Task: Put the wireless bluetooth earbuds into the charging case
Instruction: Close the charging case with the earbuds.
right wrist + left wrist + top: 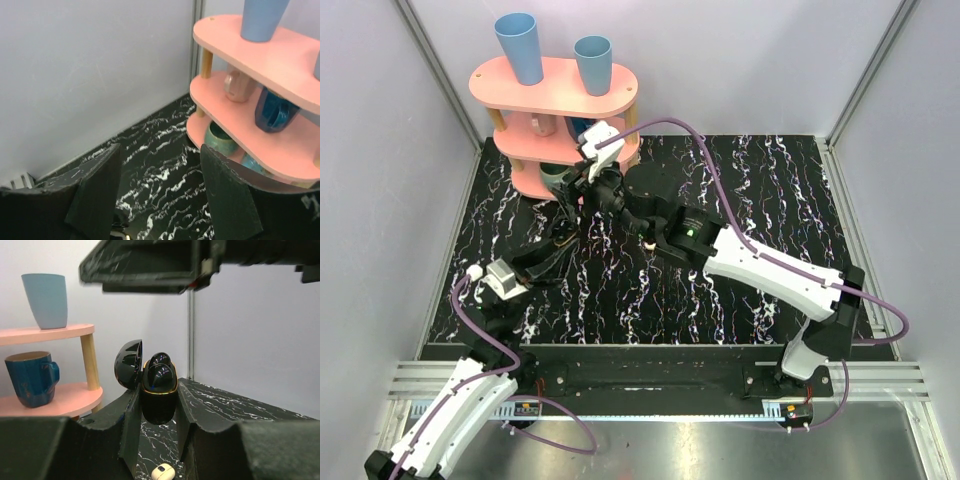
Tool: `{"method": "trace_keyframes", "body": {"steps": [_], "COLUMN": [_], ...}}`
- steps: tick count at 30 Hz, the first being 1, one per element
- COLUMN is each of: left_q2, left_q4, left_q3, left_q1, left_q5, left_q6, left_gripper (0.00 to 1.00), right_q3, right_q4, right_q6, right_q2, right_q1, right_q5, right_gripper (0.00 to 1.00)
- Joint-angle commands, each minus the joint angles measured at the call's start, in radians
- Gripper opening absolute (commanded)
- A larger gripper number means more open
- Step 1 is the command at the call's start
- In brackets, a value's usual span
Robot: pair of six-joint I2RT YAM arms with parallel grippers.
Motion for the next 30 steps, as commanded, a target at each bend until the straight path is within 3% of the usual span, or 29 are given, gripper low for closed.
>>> {"method": "trace_keyframes", "body": {"steps": [1, 9, 30], "left_q2": [0.012, 0.068, 0.072], "left_q4": [-0.003, -0.045, -0.053], "left_q3": [0.072, 0.112, 0.112], "left_q1": [0.0, 0.0, -0.001], "left_q5": [0.101, 0.171, 0.092], "left_q6": [0.044, 0.081, 0.11], "left_gripper": [0.0, 0.0, 0.0], "right_q3": [0.093, 0.15, 0.106], "right_q4": [-0.216, -0.358, -0.513], "right_q6": [0.02, 0.046, 0.141], "right_q2": [0.044, 0.078, 0.01], "right_q1": [-0.01, -0.013, -0.014], "right_q5": [-0.048, -0.082, -0.134], "right_gripper": [0.7, 0.7, 0.7]}}
